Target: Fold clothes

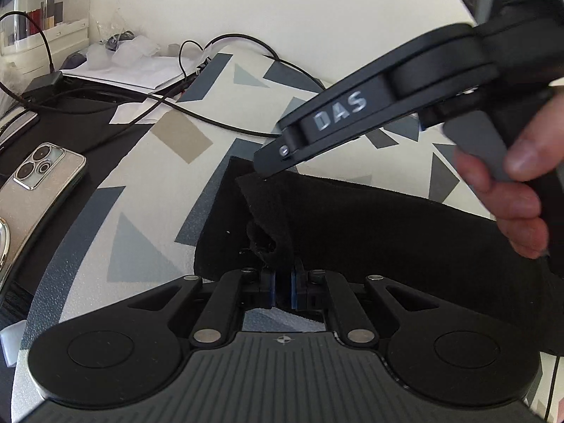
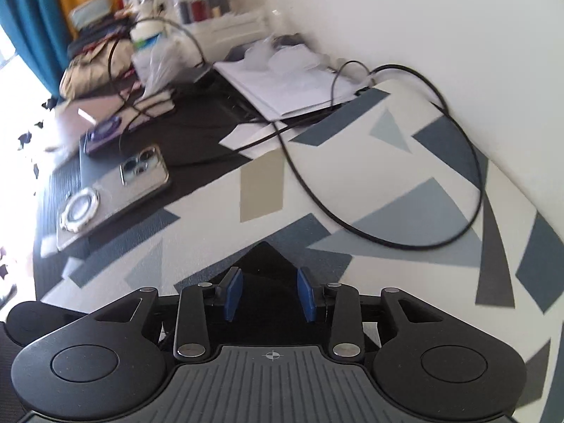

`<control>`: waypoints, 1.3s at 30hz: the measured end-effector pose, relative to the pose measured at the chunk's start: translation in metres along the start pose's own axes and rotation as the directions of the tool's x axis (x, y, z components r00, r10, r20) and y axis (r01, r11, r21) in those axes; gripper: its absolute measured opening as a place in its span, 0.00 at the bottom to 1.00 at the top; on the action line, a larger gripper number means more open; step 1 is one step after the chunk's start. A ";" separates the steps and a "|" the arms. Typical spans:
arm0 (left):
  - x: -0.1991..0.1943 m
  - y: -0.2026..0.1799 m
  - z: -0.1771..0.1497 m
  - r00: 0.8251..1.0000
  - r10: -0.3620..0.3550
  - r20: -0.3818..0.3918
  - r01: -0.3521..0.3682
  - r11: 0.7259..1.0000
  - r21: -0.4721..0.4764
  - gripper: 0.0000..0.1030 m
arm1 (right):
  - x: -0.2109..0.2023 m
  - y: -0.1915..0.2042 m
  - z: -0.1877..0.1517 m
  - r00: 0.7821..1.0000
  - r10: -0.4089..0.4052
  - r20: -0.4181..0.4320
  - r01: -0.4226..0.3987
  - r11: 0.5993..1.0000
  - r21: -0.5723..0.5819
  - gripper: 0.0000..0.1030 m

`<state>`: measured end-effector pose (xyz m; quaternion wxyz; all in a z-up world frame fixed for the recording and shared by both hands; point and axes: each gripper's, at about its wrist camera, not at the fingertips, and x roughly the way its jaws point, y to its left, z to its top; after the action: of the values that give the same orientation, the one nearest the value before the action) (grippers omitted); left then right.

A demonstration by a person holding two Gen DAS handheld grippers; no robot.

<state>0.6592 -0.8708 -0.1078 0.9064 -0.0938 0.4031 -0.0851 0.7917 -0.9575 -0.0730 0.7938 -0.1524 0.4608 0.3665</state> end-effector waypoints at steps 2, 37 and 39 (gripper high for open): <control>0.000 0.001 -0.001 1.000 -0.006 0.005 0.006 1.000 -0.008 0.08 | 0.015 0.006 0.002 0.999 0.003 -0.049 -0.006 0.998 -0.067 0.31; -0.030 0.041 0.011 0.993 -0.079 0.089 0.100 0.959 -0.265 0.04 | 0.007 -0.010 0.014 0.983 0.083 0.164 -0.093 0.994 0.052 0.05; -0.018 0.046 0.008 0.998 -0.051 0.046 0.062 0.957 -0.284 0.04 | 0.018 -0.005 0.013 0.985 0.073 0.156 -0.082 0.995 0.054 0.05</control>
<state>0.6568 -0.8214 -0.1003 0.8880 -0.2368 0.3909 -0.0502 0.8095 -0.9453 -0.0817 0.8163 -0.0817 0.4147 0.3938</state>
